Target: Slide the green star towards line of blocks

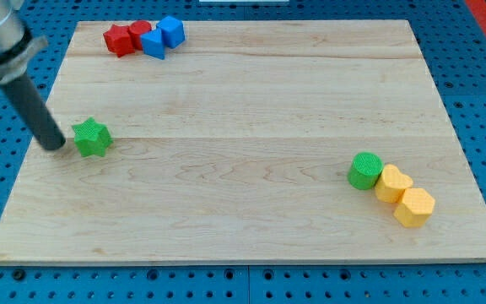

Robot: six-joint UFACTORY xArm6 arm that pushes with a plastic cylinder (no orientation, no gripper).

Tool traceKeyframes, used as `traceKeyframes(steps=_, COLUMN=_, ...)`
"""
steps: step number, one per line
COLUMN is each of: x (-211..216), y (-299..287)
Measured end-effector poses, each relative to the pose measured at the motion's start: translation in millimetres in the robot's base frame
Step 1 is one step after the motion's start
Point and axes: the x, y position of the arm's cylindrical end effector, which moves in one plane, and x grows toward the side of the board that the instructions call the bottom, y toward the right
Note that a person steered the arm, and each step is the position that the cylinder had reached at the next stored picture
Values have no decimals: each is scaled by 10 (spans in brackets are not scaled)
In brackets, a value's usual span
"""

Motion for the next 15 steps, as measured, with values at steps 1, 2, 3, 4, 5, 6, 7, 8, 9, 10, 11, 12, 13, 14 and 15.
traceKeyframes(steps=1, x=-175, y=254)
traceKeyframes(steps=2, x=375, y=440)
traceKeyframes(steps=3, x=676, y=826)
traceKeyframes(steps=4, x=1066, y=1099)
traceKeyframes(steps=5, x=1362, y=1027)
traceKeyframes(steps=6, x=1366, y=1211)
traceKeyframes(steps=7, x=1099, y=1244)
traceKeyframes(steps=8, x=932, y=1310)
traceKeyframes(steps=9, x=819, y=1512)
traceKeyframes(steps=10, x=619, y=1657)
traceKeyframes(steps=11, x=482, y=1955)
traceKeyframes(steps=12, x=566, y=2044)
traceKeyframes(steps=13, x=695, y=1825)
traceKeyframes(steps=14, x=933, y=1478)
traceKeyframes(steps=15, x=870, y=1764)
